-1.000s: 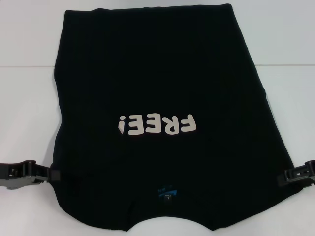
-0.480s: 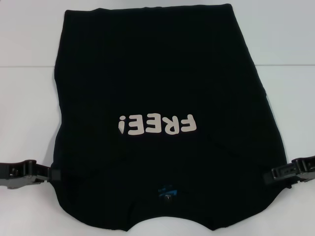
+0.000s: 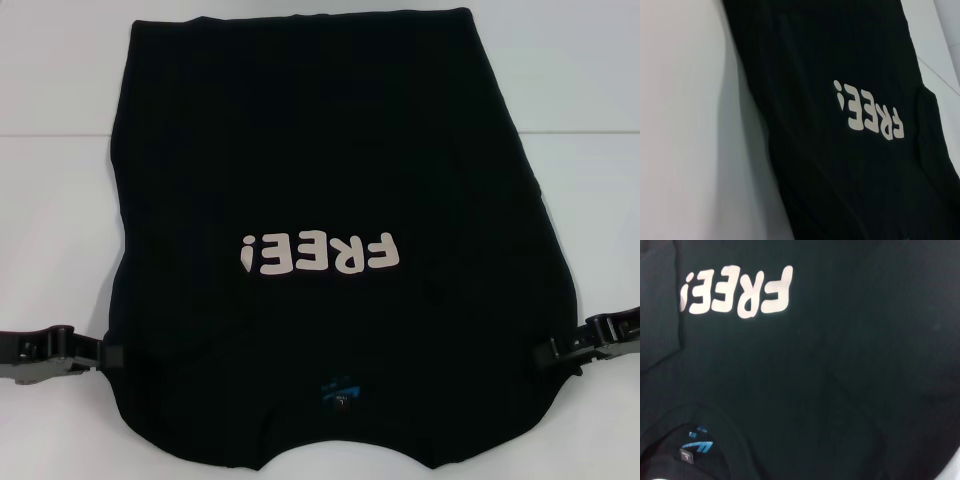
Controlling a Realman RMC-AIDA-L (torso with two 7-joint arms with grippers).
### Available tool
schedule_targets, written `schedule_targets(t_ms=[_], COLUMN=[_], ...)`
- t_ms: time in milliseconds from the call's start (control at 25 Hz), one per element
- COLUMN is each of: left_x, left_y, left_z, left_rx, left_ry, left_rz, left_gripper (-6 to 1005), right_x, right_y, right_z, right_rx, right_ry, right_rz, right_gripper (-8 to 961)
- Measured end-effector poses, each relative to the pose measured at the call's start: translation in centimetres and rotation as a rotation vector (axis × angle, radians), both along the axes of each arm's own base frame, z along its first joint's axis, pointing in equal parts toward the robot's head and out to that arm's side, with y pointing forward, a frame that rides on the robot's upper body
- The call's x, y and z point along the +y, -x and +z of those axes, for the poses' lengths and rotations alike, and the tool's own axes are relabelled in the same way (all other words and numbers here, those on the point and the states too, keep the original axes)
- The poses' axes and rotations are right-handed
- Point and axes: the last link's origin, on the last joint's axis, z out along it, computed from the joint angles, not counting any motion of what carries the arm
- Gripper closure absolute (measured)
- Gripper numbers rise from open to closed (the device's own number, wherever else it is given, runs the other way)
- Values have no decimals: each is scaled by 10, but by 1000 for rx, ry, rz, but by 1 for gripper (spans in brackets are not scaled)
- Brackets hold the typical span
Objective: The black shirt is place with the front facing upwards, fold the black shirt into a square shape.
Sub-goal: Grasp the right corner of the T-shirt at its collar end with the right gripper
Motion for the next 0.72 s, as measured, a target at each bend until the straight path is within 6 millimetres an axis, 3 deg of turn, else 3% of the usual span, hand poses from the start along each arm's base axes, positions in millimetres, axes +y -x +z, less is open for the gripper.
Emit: schedule_targets(t_ms=[40,680,720], left_x=[0,0,0], left_y=[0,-2,-2], left_z=[0,0,0], left_rx=[0,-6,-8], left_ry=[0,8,10], left_rz=[-1,-12,-13], left_gripper=[963,964,964], right_x=[0,0,0], right_y=[0,1,2], right_z=[0,-3,-3], right_rx=[0,-18,-18], right_ry=[1,19,21], right_rz=[0,13,14], right_gripper=[156,845,850])
